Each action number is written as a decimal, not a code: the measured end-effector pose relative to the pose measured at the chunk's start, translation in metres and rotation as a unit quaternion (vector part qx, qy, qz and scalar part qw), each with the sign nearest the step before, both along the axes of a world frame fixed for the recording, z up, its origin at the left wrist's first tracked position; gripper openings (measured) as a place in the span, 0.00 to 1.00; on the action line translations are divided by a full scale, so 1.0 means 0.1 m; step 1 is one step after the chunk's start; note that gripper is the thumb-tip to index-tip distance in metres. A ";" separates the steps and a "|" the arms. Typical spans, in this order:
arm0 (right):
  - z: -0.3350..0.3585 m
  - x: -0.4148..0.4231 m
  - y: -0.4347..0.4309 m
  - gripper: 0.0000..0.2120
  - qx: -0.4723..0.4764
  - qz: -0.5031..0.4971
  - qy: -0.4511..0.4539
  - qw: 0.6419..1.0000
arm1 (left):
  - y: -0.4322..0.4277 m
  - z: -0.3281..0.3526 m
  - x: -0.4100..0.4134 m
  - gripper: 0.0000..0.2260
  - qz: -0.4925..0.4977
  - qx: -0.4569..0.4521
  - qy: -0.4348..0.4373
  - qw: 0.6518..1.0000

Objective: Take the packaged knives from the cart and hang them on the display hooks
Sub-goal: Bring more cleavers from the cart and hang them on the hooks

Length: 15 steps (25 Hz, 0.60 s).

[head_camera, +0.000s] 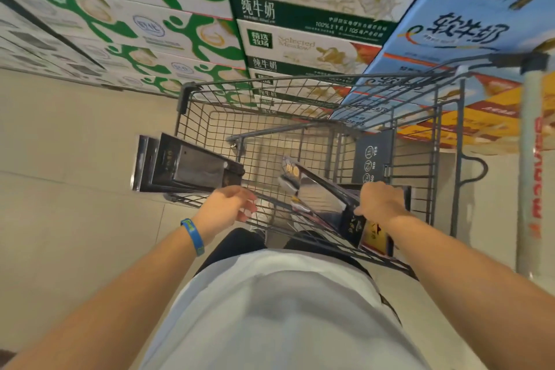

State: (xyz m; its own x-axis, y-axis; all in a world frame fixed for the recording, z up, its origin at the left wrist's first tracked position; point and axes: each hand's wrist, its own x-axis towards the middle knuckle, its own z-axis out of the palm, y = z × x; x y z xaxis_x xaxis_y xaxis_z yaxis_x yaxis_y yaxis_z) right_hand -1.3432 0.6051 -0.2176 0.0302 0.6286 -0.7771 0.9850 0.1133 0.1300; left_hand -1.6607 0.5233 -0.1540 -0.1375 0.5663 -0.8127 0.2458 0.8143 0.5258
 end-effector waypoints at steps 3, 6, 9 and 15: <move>0.04 0.00 0.21 0.13 -0.061 -0.068 0.061 0.994 | -0.07 -0.03 -0.16 0.13 -0.013 0.002 0.016 1.000; 0.22 -0.19 0.40 0.14 -0.060 -0.064 0.110 0.990 | -0.06 -0.07 -0.28 0.12 0.013 0.018 0.009 1.000; 0.55 -0.55 0.56 0.11 -0.038 -0.002 0.129 0.991 | 0.06 -0.05 -0.28 0.07 -0.007 0.047 -0.003 0.999; 1.60 -1.17 1.04 0.18 0.018 0.210 0.147 0.966 | 0.69 0.28 -0.21 0.35 -0.293 0.177 0.197 0.919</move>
